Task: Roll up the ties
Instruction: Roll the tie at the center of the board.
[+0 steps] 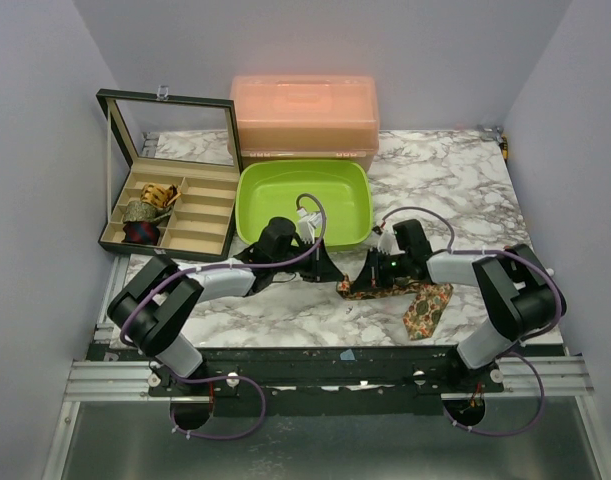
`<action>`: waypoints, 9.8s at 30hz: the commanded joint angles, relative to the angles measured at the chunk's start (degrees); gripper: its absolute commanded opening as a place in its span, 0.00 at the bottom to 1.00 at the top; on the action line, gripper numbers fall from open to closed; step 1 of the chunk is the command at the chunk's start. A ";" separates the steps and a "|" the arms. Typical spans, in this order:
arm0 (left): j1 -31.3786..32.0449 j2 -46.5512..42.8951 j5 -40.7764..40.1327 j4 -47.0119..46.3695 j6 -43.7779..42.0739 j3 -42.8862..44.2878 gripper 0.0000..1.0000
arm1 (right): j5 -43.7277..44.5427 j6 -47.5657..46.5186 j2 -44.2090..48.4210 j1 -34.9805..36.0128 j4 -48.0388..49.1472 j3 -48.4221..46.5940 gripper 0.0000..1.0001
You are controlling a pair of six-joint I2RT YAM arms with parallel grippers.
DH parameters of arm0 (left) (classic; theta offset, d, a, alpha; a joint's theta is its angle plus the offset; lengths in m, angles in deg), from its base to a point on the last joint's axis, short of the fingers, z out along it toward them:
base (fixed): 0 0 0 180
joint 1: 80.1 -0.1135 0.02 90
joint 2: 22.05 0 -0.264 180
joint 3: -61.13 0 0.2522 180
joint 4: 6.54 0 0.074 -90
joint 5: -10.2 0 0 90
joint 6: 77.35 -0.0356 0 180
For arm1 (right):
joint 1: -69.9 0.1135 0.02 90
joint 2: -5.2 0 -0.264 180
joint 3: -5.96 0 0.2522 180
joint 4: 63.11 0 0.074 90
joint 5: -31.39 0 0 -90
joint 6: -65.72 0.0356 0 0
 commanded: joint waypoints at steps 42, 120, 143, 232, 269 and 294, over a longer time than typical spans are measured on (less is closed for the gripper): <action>6.95 15.45 -7.23 6.04 -1.73 18.98 0.00 | -2.69 -14.95 2.45 -15.03 -27.64 -8.09 0.25; 5.89 12.12 1.54 0.59 -11.54 21.85 0.49 | -5.00 -15.84 -6.50 -13.80 -25.73 -9.88 0.27; 12.14 12.85 -7.65 24.54 -77.69 20.87 0.99 | -8.91 -19.48 -7.94 -13.79 -29.60 -12.68 0.29; 11.58 25.25 -11.63 35.89 -75.69 25.69 0.26 | -4.75 -107.54 20.31 -36.97 -85.93 -28.09 0.57; 9.74 28.50 -13.34 38.51 -75.67 27.58 0.26 | 13.70 -128.59 29.17 -16.78 -63.05 -1.55 0.65; 8.69 29.35 -13.16 40.40 -75.42 28.54 0.26 | 20.75 -111.63 23.51 9.48 -50.72 2.98 0.63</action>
